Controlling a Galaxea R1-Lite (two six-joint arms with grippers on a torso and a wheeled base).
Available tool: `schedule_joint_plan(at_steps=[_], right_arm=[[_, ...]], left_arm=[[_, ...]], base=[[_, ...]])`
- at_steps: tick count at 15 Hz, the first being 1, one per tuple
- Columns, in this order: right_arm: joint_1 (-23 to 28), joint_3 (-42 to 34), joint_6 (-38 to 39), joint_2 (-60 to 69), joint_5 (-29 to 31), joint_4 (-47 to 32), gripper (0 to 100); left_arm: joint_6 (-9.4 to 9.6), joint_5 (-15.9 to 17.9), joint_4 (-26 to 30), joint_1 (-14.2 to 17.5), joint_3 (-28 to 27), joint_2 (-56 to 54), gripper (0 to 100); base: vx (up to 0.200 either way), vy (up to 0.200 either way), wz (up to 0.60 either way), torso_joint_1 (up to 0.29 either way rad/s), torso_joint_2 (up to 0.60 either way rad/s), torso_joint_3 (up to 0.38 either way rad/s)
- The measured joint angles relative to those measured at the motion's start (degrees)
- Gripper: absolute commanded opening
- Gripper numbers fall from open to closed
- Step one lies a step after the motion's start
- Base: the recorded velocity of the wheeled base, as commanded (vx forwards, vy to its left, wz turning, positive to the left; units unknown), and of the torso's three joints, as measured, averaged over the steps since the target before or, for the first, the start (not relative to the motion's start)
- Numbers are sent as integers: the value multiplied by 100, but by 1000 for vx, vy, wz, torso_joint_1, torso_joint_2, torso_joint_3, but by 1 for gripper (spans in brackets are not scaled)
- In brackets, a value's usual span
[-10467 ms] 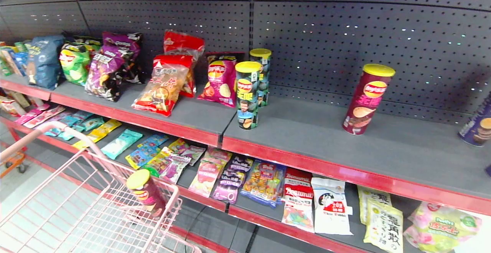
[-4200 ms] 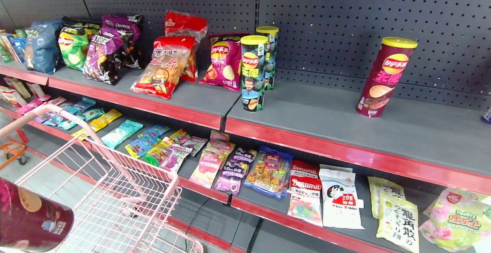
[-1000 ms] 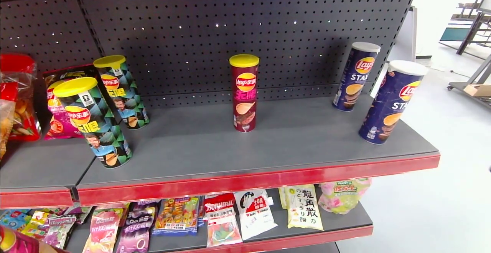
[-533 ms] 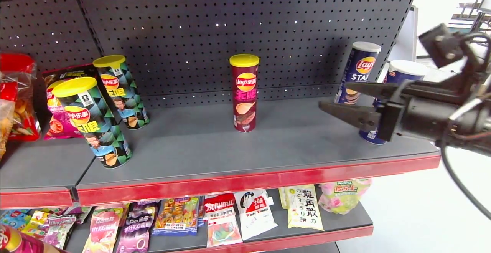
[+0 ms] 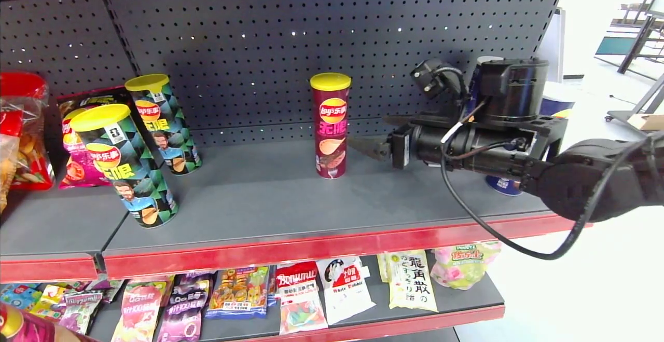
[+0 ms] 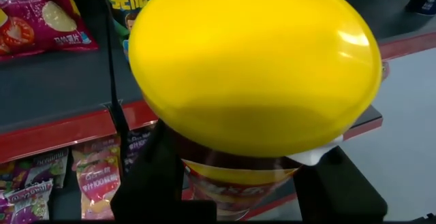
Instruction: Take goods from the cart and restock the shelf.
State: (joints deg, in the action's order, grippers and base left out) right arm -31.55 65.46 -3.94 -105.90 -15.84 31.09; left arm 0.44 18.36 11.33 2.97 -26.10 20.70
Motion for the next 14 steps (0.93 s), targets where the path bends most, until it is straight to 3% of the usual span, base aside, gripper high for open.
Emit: schedule_joint_plan(at_steps=[14], right_arm=[[-76, 1328, -51, -1113, 108, 4, 100]], left_arm=[[0, -9, 0, -2, -118, -4, 0]], base=[[0, 0, 0, 0, 0, 0]])
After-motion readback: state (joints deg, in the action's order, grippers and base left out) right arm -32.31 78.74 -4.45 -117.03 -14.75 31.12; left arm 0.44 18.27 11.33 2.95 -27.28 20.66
